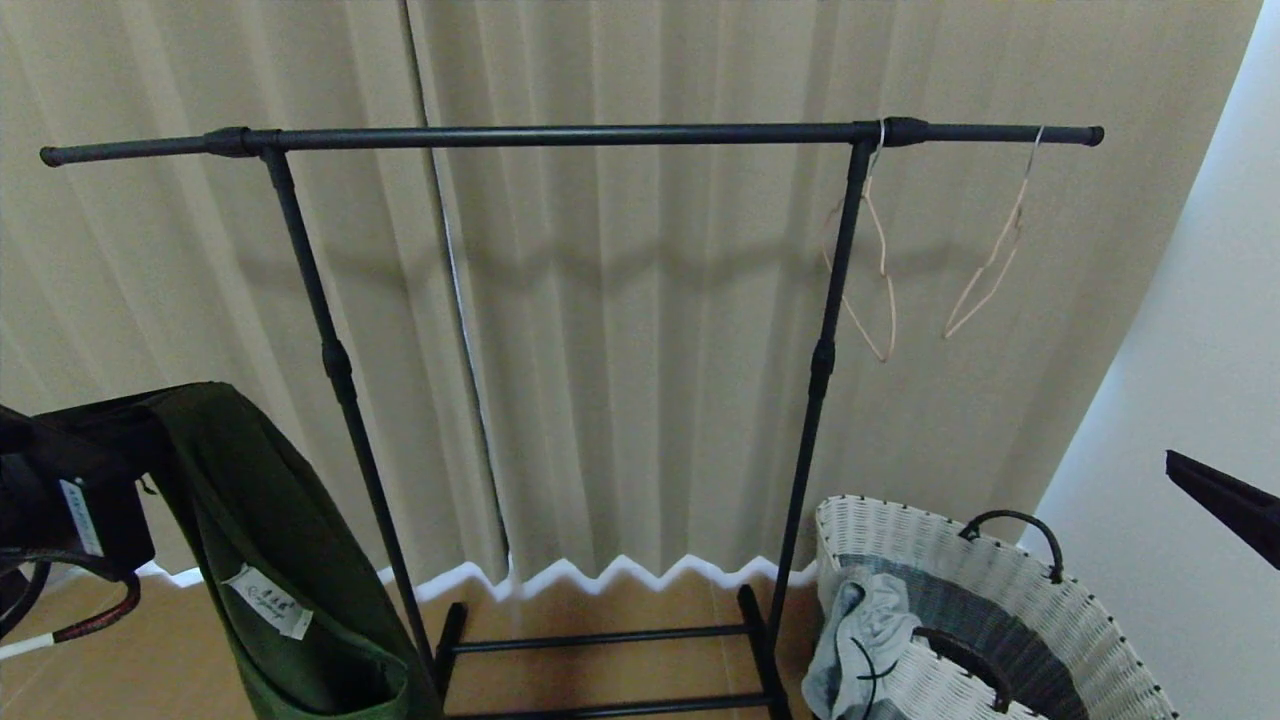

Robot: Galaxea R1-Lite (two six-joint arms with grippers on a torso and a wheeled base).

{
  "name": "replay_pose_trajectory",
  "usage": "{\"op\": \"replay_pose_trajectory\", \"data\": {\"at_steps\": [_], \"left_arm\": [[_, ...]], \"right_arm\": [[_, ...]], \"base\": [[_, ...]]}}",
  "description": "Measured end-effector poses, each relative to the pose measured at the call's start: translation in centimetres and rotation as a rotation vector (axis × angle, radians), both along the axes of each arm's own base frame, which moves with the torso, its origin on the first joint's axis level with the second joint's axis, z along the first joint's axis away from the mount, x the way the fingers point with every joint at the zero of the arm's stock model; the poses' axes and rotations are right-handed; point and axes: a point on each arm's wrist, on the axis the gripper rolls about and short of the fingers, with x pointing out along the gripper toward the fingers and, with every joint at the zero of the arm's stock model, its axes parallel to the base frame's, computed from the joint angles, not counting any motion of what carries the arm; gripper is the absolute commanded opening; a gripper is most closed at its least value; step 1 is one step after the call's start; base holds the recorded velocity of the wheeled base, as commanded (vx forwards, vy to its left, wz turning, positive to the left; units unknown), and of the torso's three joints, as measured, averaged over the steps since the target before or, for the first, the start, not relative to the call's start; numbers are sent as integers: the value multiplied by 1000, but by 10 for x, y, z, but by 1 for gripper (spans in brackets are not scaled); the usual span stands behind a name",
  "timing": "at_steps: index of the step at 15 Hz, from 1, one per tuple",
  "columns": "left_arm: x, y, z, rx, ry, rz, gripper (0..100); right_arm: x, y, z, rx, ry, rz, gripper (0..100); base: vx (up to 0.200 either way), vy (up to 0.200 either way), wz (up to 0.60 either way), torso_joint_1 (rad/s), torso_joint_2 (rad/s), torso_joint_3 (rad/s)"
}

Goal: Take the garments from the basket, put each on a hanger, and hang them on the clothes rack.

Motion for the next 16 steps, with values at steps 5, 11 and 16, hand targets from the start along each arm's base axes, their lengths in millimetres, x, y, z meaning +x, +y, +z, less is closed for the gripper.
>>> {"op": "replay_pose_trajectory", "data": {"at_steps": [5, 11, 16], "left_arm": [[-1, 0, -3, 14, 8, -2, 0], [0, 0, -9, 29, 23, -2, 0], [1, 0, -10, 30, 30, 0, 0]], "right_arm": [[1, 0, 0, 0, 1, 1, 100], [5, 0, 1, 1, -19, -2, 100], [9, -1, 0, -1, -1, -12, 100]], "base": [[0, 0, 0, 200, -485, -298], [0, 0, 0, 213, -496, -281], [40, 0, 0, 41, -81, -53]]}}
